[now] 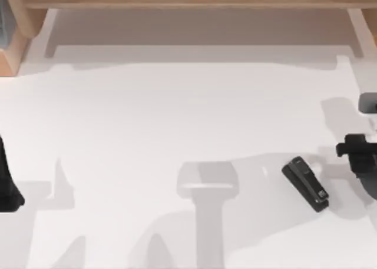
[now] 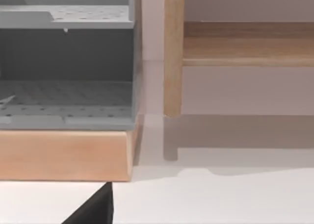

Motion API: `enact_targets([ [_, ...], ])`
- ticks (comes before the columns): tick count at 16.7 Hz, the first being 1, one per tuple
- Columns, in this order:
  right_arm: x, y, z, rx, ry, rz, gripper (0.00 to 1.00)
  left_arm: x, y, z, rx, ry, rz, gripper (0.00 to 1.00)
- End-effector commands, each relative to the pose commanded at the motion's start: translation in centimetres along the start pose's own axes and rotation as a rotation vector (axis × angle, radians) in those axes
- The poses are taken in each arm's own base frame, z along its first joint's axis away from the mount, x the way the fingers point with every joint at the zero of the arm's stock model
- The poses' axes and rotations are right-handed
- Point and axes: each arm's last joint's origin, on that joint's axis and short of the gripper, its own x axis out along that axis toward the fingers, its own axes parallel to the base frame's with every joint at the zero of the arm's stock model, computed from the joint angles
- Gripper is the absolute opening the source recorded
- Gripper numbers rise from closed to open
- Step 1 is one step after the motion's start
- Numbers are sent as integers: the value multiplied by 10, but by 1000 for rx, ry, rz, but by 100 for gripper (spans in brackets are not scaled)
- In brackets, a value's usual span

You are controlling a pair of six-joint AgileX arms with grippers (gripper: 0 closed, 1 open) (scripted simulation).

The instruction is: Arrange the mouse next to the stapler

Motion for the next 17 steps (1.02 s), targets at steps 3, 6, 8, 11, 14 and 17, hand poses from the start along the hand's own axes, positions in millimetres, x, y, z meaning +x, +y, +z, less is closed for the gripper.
enact_targets([
  [3, -1, 0, 1, 0, -5, 1, 0, 0, 0, 0, 0, 0, 0, 100],
  [6, -3, 0, 2, 1, -22, 5, 0, 0, 0, 0, 0, 0, 0, 100],
  [8, -5, 0, 4, 1, -37, 8, 0, 0, 0, 0, 0, 0, 0, 100],
  [11, -7, 0, 6, 2, -59, 11, 0, 0, 0, 0, 0, 0, 0, 100],
  [14, -7, 1, 7, 1, -72, 13, 0, 0, 0, 0, 0, 0, 0, 100],
  [17, -3, 1, 6, -2, -65, 11, 0, 0, 0, 0, 0, 0, 0, 100],
])
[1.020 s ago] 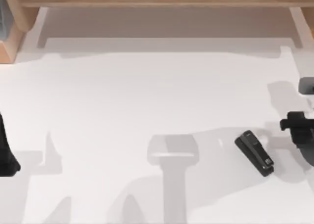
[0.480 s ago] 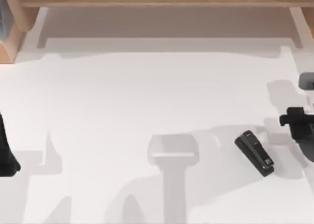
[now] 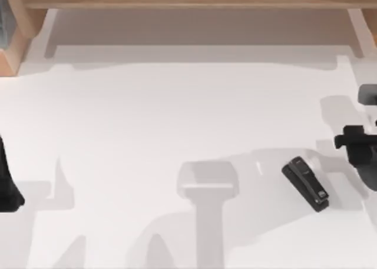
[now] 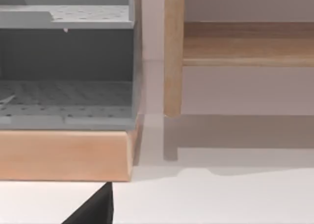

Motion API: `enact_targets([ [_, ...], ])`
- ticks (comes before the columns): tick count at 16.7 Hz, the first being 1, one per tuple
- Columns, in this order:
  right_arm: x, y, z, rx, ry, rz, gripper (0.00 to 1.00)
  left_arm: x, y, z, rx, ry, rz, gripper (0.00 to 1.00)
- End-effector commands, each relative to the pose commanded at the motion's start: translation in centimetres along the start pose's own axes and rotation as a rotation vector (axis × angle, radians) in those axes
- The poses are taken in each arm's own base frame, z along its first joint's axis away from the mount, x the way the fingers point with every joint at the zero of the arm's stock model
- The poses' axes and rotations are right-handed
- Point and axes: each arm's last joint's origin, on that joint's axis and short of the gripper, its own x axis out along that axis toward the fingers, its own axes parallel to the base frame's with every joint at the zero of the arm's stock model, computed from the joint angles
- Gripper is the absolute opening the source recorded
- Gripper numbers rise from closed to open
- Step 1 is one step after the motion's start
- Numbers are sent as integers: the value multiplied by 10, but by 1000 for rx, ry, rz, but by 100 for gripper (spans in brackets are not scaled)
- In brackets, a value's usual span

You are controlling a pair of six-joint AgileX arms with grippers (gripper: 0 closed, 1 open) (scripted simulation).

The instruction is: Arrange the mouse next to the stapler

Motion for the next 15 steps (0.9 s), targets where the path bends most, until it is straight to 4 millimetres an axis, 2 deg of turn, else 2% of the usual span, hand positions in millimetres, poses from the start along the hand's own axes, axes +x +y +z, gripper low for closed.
enact_targets([
  [4, 15, 0, -7, -4, 55, -9, 0, 0, 0, 0, 0, 0, 0, 100],
  [8, 16, 0, -8, -4, 62, -10, 0, 0, 0, 0, 0, 0, 0, 100],
  [15, 16, 0, -8, -4, 62, -10, 53, 0, 0, 0, 0, 0, 0, 100],
])
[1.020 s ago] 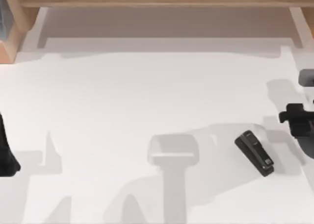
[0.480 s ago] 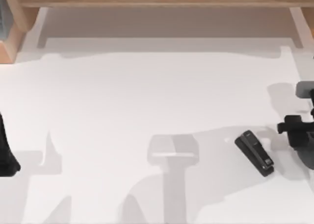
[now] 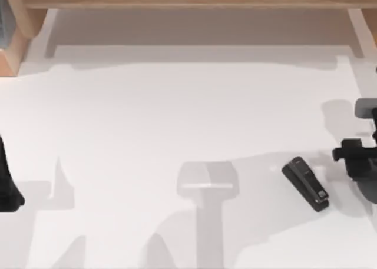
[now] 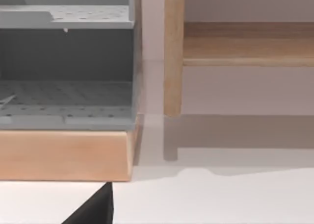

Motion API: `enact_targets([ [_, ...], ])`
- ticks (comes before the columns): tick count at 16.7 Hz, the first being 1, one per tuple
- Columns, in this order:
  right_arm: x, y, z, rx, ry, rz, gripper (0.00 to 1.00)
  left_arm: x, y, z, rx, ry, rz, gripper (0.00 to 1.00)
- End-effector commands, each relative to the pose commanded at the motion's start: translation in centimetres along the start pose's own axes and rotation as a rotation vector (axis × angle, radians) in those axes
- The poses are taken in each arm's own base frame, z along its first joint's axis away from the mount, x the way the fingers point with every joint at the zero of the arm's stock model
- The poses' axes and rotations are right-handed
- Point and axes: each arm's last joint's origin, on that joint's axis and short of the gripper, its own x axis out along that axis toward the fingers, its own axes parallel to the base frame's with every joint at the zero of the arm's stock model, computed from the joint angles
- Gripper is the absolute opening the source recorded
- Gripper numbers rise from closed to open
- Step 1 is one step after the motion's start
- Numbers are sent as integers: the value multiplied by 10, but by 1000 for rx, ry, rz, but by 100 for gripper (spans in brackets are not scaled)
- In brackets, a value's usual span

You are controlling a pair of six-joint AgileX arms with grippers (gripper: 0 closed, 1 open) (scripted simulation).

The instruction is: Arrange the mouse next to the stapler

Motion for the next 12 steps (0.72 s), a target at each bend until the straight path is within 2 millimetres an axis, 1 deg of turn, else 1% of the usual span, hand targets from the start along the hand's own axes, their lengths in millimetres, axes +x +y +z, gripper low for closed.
enact_targets([
  [6, 0, 0, 0, 0, 0, 0, 98, 0, 0, 0, 0, 0, 0, 100],
  [7, 0, 0, 0, 0, 0, 0, 100, 0, 0, 0, 0, 0, 0, 100],
  [12, 0, 0, 0, 0, 0, 0, 100, 0, 0, 0, 0, 0, 0, 100],
])
